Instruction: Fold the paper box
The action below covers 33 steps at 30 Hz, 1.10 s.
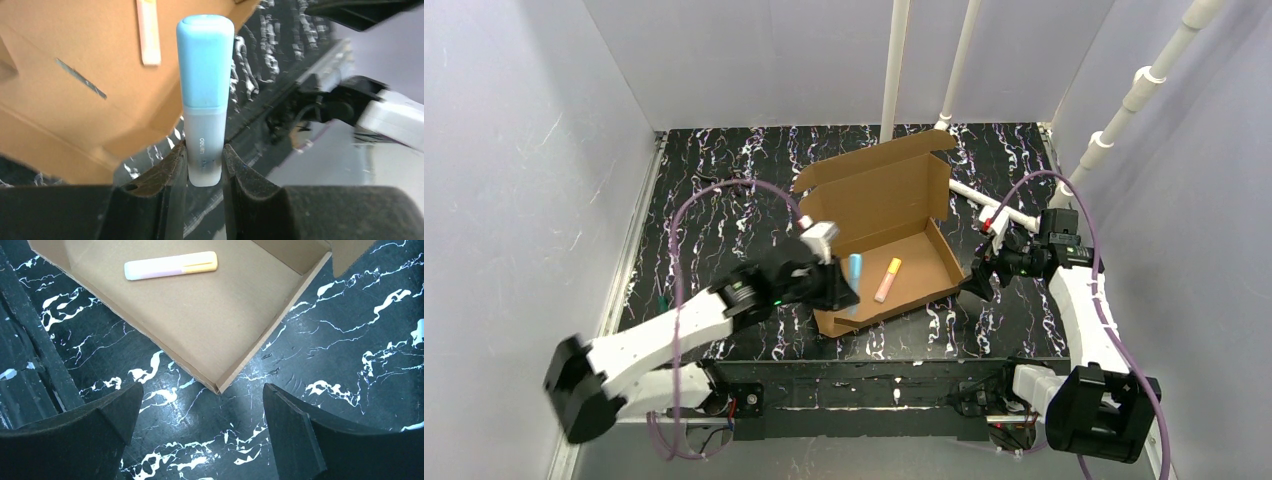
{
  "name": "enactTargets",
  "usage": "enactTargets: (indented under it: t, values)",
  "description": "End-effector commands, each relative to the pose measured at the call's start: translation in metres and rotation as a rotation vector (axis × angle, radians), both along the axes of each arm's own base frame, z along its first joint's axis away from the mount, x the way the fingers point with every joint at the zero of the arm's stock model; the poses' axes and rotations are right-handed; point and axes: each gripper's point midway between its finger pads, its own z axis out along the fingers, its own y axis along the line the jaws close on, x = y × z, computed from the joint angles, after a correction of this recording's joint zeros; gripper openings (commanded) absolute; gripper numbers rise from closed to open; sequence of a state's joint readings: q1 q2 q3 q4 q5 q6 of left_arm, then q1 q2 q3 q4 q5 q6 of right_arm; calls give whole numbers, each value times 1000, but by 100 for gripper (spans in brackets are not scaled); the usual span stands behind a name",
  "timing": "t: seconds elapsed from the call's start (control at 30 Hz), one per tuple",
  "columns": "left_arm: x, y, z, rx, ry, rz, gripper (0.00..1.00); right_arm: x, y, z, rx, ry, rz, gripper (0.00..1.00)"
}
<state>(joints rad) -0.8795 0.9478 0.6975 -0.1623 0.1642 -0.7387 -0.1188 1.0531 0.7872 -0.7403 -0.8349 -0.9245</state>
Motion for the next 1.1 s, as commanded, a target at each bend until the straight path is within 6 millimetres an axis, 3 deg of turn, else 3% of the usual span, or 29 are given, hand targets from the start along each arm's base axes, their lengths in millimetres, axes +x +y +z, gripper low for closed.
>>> enactTargets:
  t: [0.0, 0.1, 0.23, 0.27, 0.33, 0.47, 0.6, 0.87, 1.07]
  values:
    - [48, -6, -28, 390, -123, 51, 0, -1, -1, -2, 27, -5, 8, 98]
    - [77, -15, -50, 577, -137, 43, 2, -1, -4, -2, 30, -2, 2, 98]
    - [91, -32, -66, 695, -118, -20, 27, -1, -8, -4, 32, -1, -13, 98]
    - [92, -32, -63, 716, -130, -14, 47, 0, -9, -4, 31, 0, -16, 98]
    - [96, -27, -39, 728, -224, 52, 69, -1, -10, -4, 35, 1, -21, 98]
    - [86, -18, 8, 598, -321, 73, 79, -1, -12, -5, 37, 2, -25, 98]
    - [60, 12, 31, 443, -330, 128, 98, -3, -12, -7, 38, 4, -18, 98]
    - [-7, 81, -15, 136, -174, 255, 98, -4, -14, -12, 20, 0, -16, 98]
    - [-22, 117, -22, 59, -189, 325, 98, -9, -22, -11, -31, 43, -41, 98]
